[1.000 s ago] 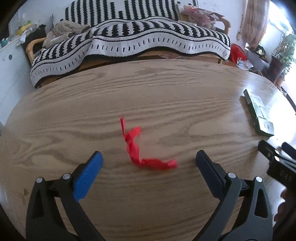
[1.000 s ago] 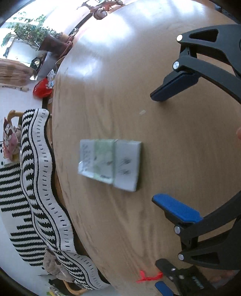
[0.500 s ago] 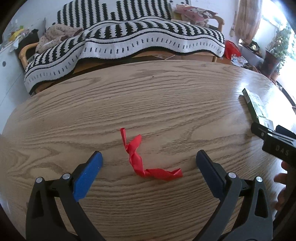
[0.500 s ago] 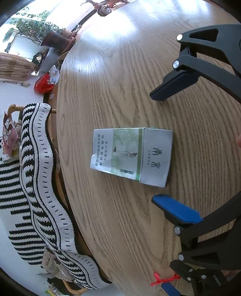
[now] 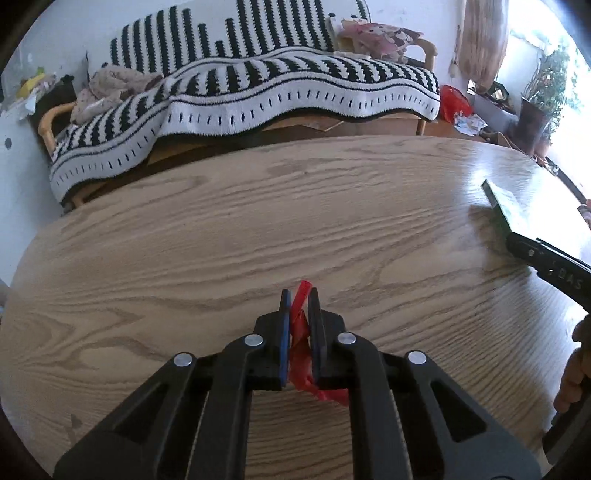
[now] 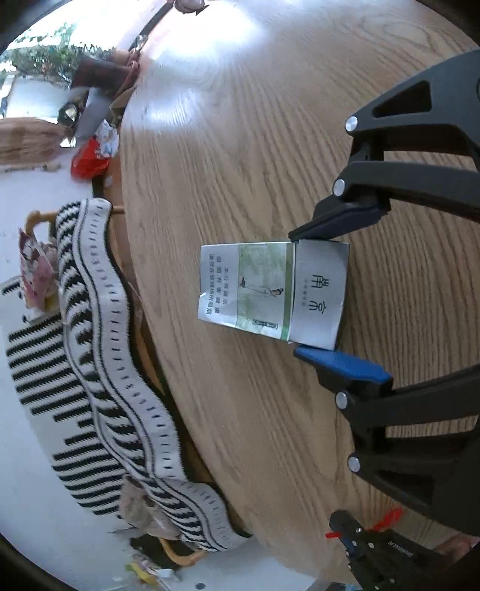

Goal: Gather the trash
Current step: 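Lift the red ribbon and green-white box off the table, then carry the ribbon and box over the bin and open both grippers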

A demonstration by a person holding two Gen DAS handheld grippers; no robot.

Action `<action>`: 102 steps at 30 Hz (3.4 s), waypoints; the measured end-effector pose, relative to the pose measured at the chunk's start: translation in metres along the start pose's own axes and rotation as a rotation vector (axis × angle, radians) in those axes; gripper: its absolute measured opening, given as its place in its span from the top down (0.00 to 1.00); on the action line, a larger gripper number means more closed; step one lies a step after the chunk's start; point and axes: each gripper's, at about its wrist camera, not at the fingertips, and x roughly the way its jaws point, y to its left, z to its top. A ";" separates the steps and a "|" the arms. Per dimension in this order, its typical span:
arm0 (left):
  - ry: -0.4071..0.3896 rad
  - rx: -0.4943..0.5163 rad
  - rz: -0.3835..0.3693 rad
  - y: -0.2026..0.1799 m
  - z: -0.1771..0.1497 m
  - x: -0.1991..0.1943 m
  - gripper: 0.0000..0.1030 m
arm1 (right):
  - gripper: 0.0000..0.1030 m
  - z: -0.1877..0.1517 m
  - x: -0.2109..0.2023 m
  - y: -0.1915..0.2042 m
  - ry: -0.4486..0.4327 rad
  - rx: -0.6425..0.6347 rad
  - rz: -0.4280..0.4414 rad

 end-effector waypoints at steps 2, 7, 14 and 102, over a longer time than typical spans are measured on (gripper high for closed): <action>-0.005 -0.014 -0.012 0.001 0.001 -0.003 0.92 | 0.46 -0.001 -0.006 0.000 -0.026 -0.006 -0.015; -0.015 -0.019 -0.032 0.002 0.001 -0.008 0.93 | 0.46 -0.007 -0.014 0.001 -0.045 -0.007 -0.009; -0.032 -0.020 -0.044 0.000 0.002 -0.015 0.93 | 0.46 -0.015 -0.025 0.008 -0.055 -0.031 0.019; 0.457 0.325 -0.669 -0.323 -0.283 -0.126 0.32 | 0.11 -0.274 -0.208 -0.278 0.356 0.437 0.053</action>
